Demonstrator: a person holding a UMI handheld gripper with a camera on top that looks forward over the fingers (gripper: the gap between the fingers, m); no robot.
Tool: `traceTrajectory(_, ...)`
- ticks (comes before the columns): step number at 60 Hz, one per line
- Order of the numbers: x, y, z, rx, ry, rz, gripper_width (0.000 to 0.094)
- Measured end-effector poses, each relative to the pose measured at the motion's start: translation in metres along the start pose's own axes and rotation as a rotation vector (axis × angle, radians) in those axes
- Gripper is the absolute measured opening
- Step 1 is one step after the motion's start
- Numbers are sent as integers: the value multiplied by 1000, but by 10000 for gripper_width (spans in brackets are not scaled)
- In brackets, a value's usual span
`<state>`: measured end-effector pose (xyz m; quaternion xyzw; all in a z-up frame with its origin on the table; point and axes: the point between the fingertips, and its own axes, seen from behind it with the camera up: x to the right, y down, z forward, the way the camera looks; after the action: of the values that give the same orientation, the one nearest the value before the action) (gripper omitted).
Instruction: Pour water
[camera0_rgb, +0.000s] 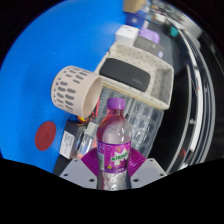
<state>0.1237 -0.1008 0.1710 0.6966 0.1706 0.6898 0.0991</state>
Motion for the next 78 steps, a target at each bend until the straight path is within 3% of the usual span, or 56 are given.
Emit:
traceTrajectory(12, 5, -19, 13, 11, 31, -316, 330)
traceTrajectory(27, 3, -12, 19, 1, 21, -243, 335)
traceTrajectory(43, -7, 7, 7, -33, -88, 597, 333)
traceTrajectory(59, -4, 22, 4, 52, -160, 1552, 334)
traceTrajectory(60, -5, 11, 1, 27, -146, 1603, 334)
traceTrajectory(62, -8, 19, 6, 72, -177, 1693, 335)
traceTrajectory(68, -15, 21, 10, 126, -201, 1856, 333)
traceTrajectory(78, -34, 14, 22, 115, -141, 1831, 344)
